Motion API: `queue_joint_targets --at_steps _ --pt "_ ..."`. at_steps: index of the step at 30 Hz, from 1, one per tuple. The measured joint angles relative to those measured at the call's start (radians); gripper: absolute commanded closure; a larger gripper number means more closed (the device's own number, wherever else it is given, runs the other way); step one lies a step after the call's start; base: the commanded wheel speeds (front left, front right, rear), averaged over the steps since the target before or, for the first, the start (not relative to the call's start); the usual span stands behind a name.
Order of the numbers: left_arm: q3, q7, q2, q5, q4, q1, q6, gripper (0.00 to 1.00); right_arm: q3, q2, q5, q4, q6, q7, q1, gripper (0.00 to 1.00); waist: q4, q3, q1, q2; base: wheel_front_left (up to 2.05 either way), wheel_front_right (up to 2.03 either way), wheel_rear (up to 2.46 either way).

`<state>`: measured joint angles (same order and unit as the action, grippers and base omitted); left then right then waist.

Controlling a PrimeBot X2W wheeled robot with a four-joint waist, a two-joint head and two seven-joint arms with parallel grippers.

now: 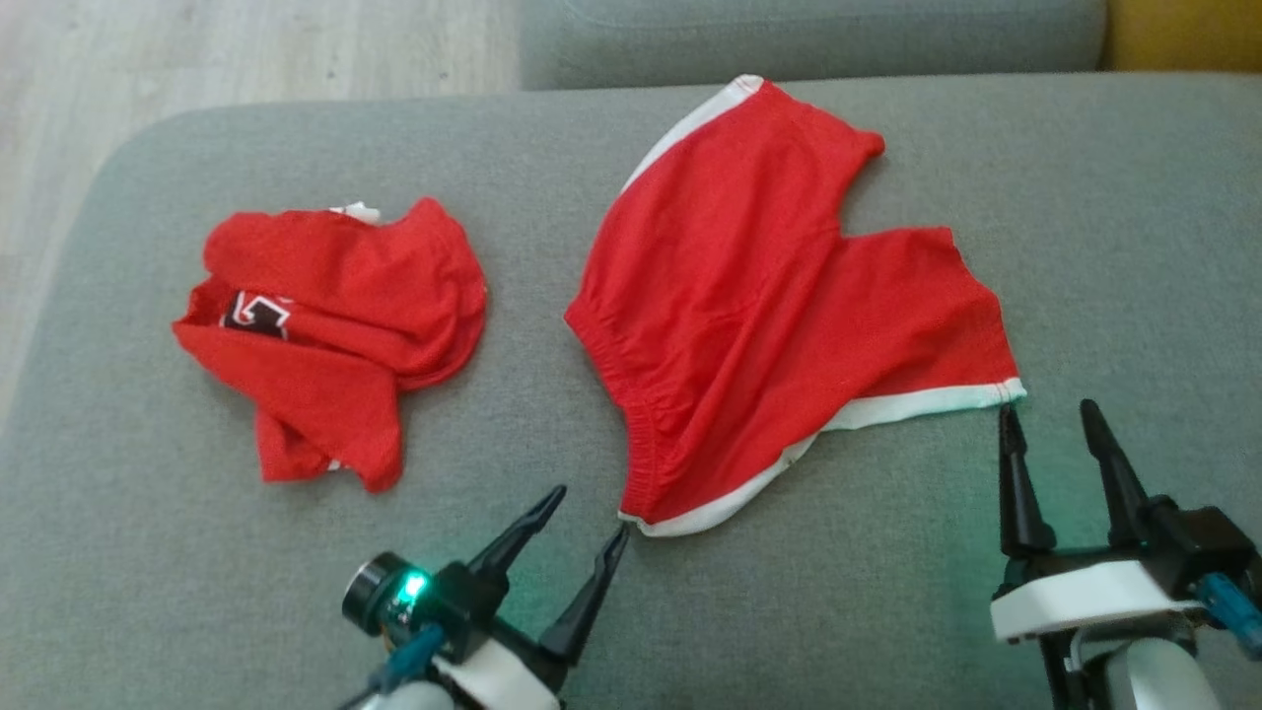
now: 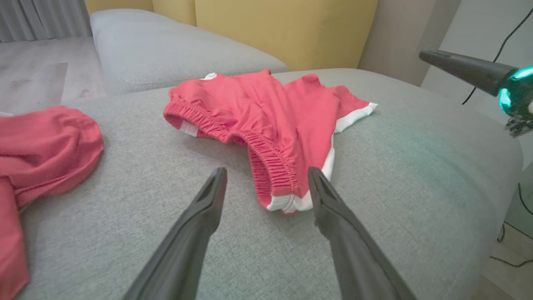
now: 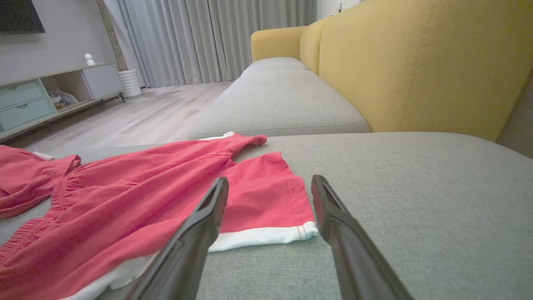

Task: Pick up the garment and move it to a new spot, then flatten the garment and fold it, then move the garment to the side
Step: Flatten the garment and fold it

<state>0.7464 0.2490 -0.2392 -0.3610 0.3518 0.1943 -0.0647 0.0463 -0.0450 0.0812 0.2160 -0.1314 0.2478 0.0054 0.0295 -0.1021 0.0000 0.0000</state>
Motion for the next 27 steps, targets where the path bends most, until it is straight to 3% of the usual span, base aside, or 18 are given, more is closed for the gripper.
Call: queue_joint_targets --at_steps 12,13,14,18,27 --pt "0.066 -0.027 0.044 -0.011 0.169 0.141 -0.05 0.03 0.015 0.0 -0.009 0.024 0.0 0.0 -0.048 0.0 -0.058 -0.092 0.0002 0.0 0.0 0.0 0.0" --pt "0.071 -0.027 0.046 -0.011 0.178 0.148 -0.051 0.82 0.016 0.0 -0.009 0.026 0.0 0.0 -0.053 0.0 -0.062 -0.098 0.0001 0.0 0.0 0.0 0.0" --pt "0.077 -0.027 0.049 -0.011 0.189 0.154 -0.051 1.0 0.016 0.0 -0.009 0.026 0.0 0.0 -0.061 0.0 -0.066 -0.104 0.0001 0.0 0.0 0.0 0.0" --pt "0.094 -0.026 0.057 -0.028 0.2 0.172 -0.059 1.0 0.024 0.0 -0.021 0.045 0.0 -0.017 -0.088 0.0 -0.071 -0.118 0.0002 0.0 0.0 0.0 0.0" --pt "0.073 -0.001 0.059 -0.019 0.179 0.217 -0.049 1.0 0.124 0.0 -0.053 0.195 0.0 -0.218 -0.223 0.0 -0.025 -0.122 0.0001 0.0 0.0 0.0 0.0"
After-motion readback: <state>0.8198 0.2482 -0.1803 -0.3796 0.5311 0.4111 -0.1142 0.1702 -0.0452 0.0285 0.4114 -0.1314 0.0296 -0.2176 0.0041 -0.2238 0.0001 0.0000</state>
